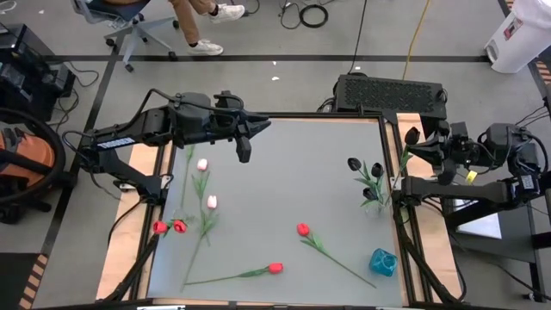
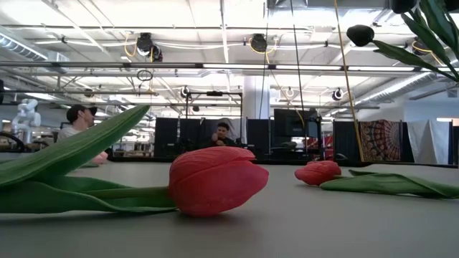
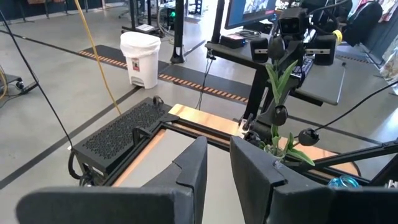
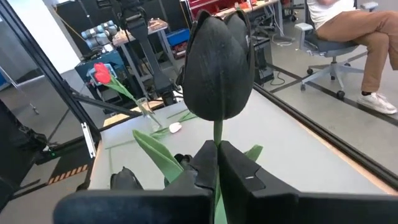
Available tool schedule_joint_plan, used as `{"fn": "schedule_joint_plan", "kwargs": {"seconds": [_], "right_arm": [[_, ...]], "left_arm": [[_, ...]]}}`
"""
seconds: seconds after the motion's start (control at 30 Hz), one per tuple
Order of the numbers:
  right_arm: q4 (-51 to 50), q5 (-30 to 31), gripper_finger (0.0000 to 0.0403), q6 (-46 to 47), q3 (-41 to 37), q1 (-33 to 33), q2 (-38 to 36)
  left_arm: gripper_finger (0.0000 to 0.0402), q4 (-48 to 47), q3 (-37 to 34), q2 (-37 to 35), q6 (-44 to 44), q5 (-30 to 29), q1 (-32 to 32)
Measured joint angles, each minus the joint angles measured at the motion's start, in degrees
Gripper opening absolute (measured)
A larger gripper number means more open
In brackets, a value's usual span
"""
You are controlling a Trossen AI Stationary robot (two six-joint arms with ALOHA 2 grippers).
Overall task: Sort flowers into vase by color
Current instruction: Put the black tulip into the right transparent vase, then put the right red tulip into the left transparent vase
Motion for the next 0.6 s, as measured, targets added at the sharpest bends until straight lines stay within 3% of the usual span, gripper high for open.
{"fn": "schedule_joint_plan", "kwargs": {"seconds": [0.6], "right_arm": [[-0.02,0.02,0.0103,-1.76,0.0,0.0,0.0]], "left_arm": [[0.0077,0.0,-0.02,0.0,-0.04,0.02,-0.02]]}}
